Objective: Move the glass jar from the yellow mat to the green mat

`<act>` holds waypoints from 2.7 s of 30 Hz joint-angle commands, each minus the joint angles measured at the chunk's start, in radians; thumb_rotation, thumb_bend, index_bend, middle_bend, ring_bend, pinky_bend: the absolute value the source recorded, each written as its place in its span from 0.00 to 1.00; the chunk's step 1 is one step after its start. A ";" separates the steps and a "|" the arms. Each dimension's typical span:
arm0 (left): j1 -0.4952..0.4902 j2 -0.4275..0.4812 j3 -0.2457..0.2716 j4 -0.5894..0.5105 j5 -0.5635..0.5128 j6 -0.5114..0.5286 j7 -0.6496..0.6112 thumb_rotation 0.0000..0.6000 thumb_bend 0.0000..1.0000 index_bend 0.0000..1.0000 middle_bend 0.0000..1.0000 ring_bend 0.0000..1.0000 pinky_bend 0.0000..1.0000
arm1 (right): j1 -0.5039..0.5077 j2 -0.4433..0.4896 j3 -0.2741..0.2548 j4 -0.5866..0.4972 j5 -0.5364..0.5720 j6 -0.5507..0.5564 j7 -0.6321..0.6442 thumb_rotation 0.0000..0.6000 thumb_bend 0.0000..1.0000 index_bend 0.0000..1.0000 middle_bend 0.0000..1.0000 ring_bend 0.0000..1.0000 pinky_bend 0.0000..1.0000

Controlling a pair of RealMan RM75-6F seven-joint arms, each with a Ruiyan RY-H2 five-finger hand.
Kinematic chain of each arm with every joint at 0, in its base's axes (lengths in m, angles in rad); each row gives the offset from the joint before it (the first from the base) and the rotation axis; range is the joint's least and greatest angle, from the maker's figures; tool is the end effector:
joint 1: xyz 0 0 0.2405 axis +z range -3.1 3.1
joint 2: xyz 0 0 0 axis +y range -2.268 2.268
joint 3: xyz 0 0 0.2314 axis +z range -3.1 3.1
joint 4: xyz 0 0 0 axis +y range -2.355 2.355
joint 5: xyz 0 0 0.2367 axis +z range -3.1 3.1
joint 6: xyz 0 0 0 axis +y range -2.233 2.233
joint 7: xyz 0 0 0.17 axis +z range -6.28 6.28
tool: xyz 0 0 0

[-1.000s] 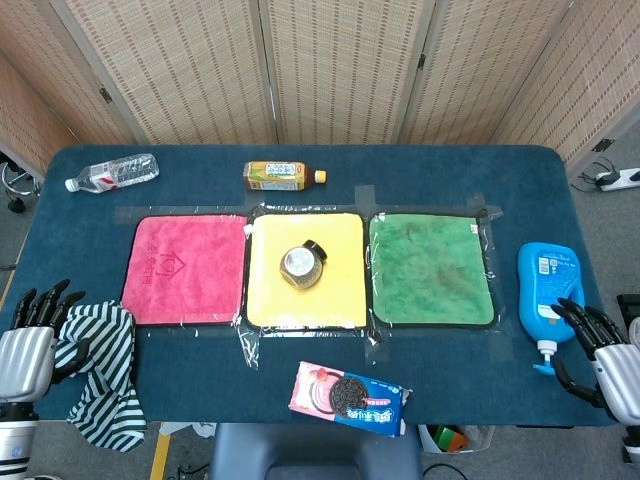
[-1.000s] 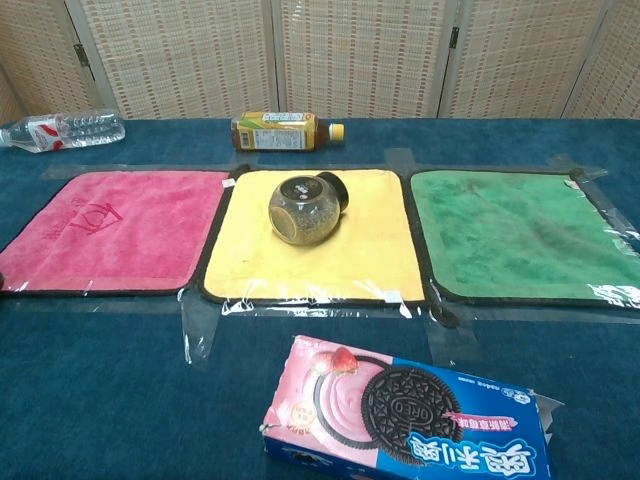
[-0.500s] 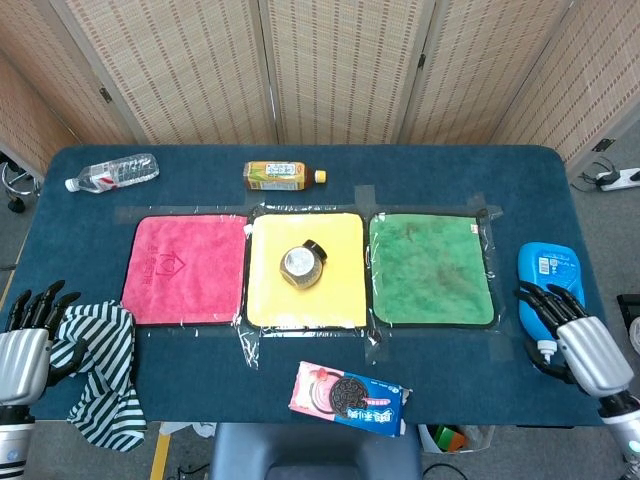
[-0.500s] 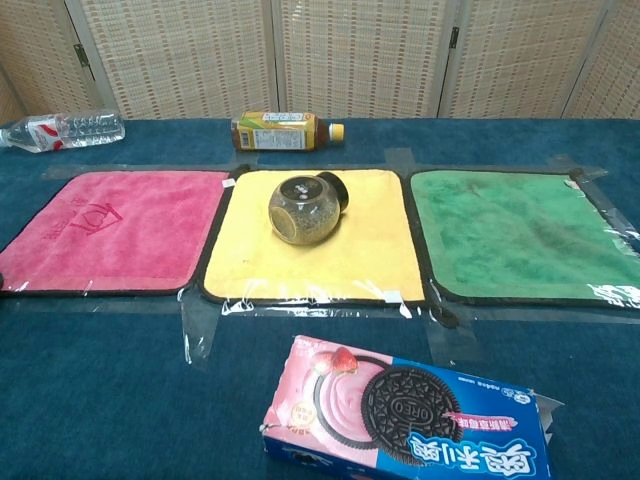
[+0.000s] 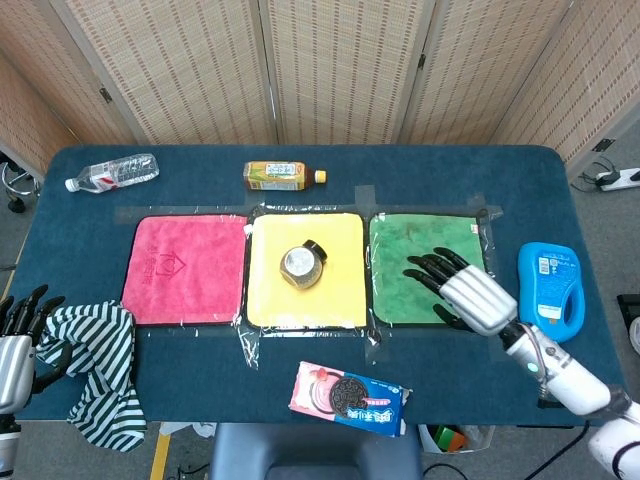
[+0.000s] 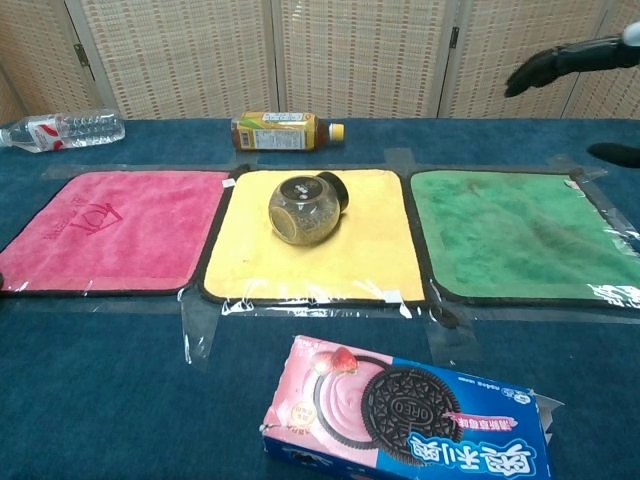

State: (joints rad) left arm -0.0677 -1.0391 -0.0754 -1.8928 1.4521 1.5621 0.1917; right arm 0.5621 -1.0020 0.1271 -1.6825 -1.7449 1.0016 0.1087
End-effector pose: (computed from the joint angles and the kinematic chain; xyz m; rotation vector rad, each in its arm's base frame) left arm -0.2488 0.2031 0.1406 -1.2944 -0.8757 -0.9322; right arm -0.1630 -0.3165 0.0768 2.0957 -0.6901 0.9919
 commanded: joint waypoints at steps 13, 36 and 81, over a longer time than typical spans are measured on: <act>0.025 0.026 0.004 -0.007 -0.010 0.016 -0.022 1.00 0.45 0.20 0.10 0.15 0.06 | 0.382 -0.300 0.112 0.191 0.157 -0.366 -0.213 1.00 0.51 0.14 0.11 0.09 0.01; 0.044 0.034 0.000 0.014 -0.043 0.015 -0.045 1.00 0.45 0.20 0.10 0.15 0.06 | 0.646 -0.631 0.087 0.554 0.299 -0.559 -0.250 1.00 0.51 0.20 0.15 0.14 0.04; 0.025 0.012 -0.007 0.004 -0.017 -0.005 -0.019 1.00 0.45 0.20 0.10 0.14 0.06 | 0.471 -0.287 -0.076 0.282 0.383 -0.402 -0.276 1.00 0.51 0.28 0.20 0.19 0.07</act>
State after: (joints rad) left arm -0.0428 -1.0274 -0.0826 -1.8884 1.4354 1.5576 0.1728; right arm 1.0399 -1.2954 0.0459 -1.3841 -1.3518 0.5835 -0.1780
